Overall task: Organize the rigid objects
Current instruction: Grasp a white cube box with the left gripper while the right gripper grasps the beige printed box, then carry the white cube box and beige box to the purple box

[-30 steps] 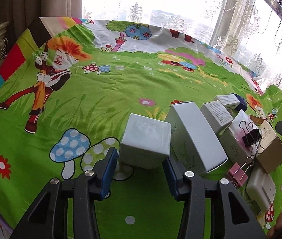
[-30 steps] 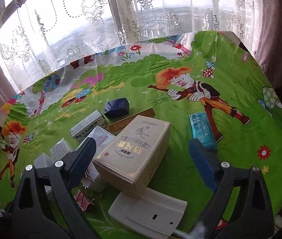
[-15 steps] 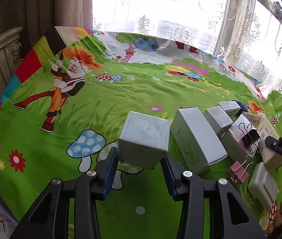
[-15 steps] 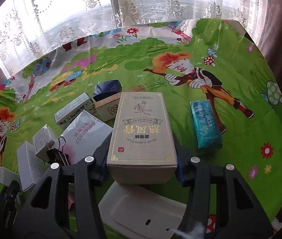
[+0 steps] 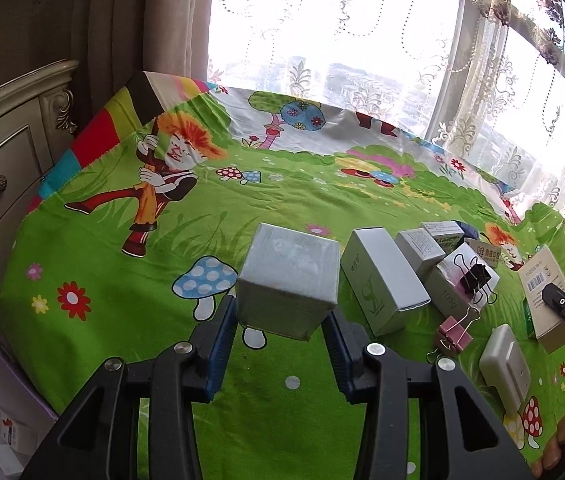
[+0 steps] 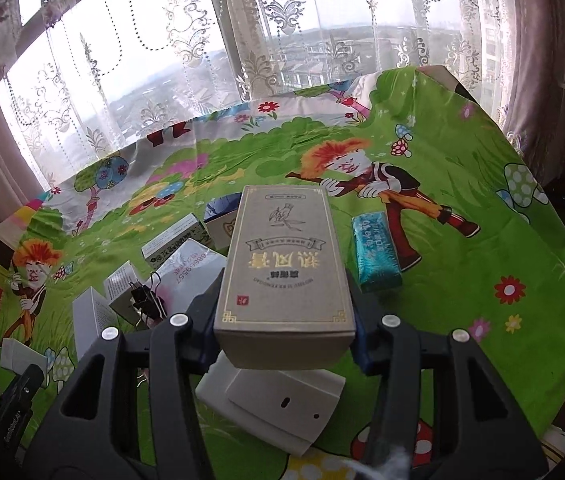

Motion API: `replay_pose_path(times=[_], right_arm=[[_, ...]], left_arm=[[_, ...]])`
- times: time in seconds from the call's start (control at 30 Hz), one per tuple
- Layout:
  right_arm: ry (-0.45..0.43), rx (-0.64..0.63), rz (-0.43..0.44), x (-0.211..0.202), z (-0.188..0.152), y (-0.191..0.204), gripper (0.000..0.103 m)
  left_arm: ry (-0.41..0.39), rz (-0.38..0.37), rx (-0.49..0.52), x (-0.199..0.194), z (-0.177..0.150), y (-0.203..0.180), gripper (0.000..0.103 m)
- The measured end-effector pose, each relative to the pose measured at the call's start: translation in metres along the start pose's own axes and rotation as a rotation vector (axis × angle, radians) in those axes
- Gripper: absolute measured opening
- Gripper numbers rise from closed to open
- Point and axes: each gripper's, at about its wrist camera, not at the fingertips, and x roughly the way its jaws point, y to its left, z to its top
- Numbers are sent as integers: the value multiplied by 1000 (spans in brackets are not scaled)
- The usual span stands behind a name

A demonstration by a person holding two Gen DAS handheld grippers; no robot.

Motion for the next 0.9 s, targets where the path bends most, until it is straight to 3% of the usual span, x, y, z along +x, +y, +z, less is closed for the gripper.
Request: replay_pose_path(times=[0.47, 0.9], right_arm=[[-21, -161, 181, -61, -31, 55, 55], [16, -364, 365, -122, -85, 131, 55]], left_arm=[[-24, 12, -172, -56, -27, 53, 44], [-6, 14, -383, -101, -61, 123, 44]])
